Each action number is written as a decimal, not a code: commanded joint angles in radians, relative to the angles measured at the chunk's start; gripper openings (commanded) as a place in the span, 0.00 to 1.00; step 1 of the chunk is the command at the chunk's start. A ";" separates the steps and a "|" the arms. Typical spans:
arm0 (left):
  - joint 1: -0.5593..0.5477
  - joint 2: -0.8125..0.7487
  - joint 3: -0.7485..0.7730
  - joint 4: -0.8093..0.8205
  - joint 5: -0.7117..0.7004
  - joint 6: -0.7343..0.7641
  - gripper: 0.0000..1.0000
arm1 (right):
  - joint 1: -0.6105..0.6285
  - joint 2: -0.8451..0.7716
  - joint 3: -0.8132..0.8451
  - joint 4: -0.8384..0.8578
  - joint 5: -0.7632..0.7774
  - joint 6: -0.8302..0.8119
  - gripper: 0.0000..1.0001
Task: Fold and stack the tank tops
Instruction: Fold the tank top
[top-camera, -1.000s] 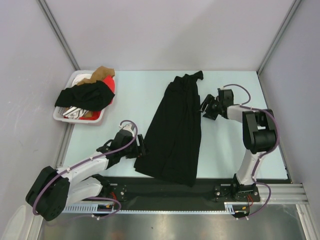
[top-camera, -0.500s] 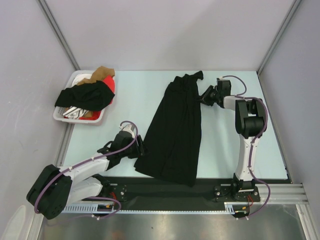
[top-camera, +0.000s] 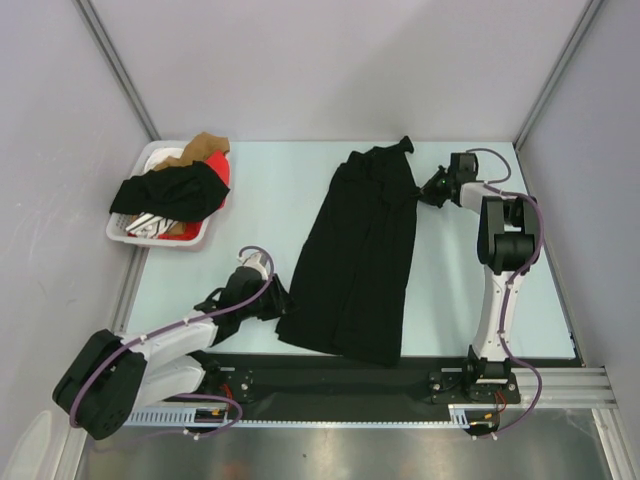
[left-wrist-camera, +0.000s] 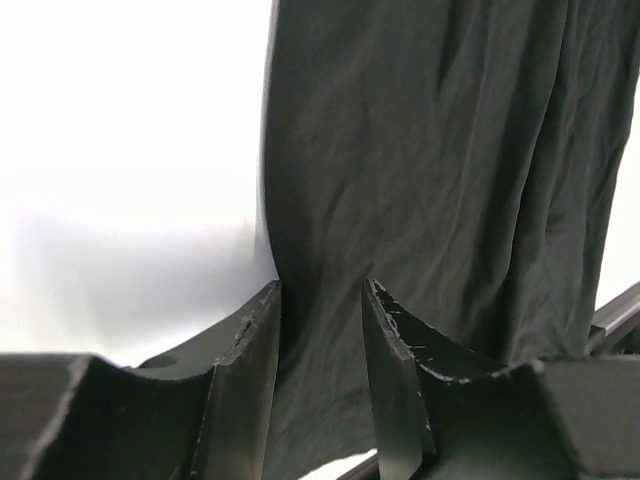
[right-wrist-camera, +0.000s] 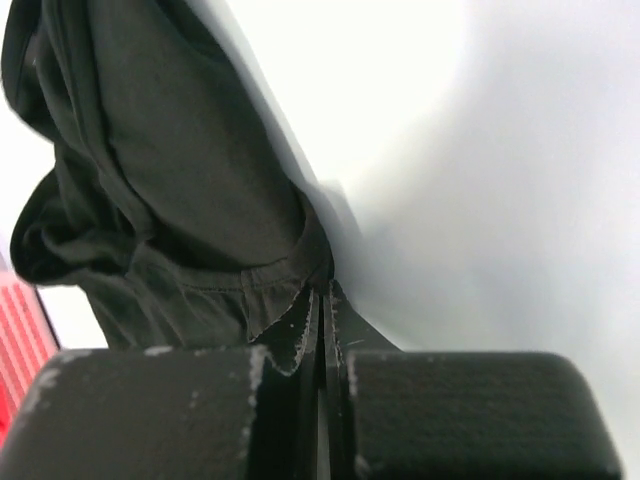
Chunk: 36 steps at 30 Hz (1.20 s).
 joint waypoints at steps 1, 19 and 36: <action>-0.004 0.067 -0.061 -0.118 0.021 -0.001 0.44 | -0.036 0.054 0.077 -0.115 0.065 -0.028 0.00; -0.225 0.246 -0.064 0.057 -0.006 -0.173 0.38 | -0.044 0.094 0.258 -0.304 0.078 -0.096 0.65; -0.288 0.148 -0.068 -0.036 -0.039 -0.159 0.00 | 0.260 -0.747 -0.706 -0.531 0.426 0.023 0.66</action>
